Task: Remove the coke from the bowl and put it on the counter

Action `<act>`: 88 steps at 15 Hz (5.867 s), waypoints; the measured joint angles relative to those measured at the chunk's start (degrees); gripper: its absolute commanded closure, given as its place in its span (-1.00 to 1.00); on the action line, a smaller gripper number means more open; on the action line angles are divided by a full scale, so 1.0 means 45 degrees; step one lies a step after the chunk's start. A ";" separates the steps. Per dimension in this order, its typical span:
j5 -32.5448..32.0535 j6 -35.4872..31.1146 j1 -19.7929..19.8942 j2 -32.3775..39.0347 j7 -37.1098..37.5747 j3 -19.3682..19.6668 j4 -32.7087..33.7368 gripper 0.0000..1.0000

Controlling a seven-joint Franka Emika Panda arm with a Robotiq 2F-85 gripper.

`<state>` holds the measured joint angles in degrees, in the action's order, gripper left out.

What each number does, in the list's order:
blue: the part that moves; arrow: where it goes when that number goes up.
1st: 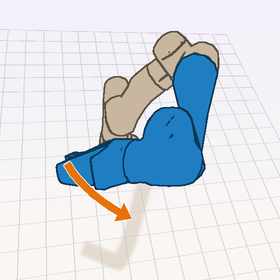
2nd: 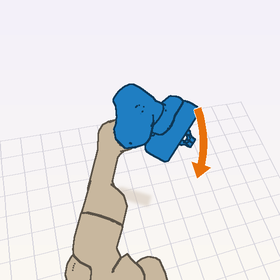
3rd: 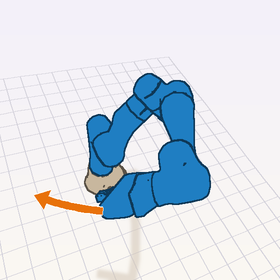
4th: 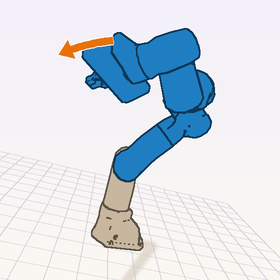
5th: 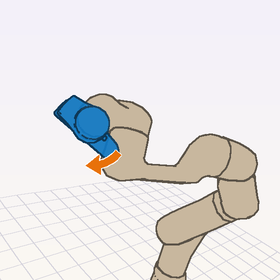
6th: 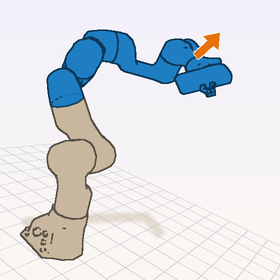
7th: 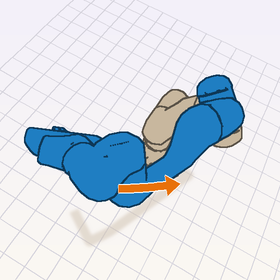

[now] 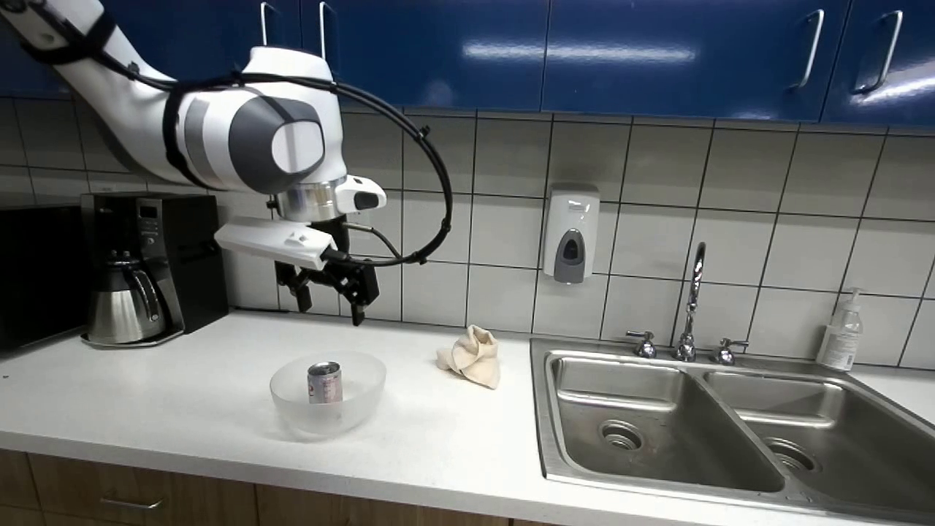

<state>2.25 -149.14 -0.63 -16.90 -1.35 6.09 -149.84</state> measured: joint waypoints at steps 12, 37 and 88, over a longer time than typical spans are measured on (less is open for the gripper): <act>0.0904 -0.1681 -0.0454 0.3821 -0.1045 -0.0481 0.1236 -1.00; 0.0912 -0.1760 -0.0077 0.7599 -0.1058 -0.1332 0.3570 -1.00; 0.3342 -0.2899 0.2834 0.7166 -0.4769 0.0552 0.3083 0.16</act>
<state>17.29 -162.18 12.13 15.35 -22.81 8.58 -135.97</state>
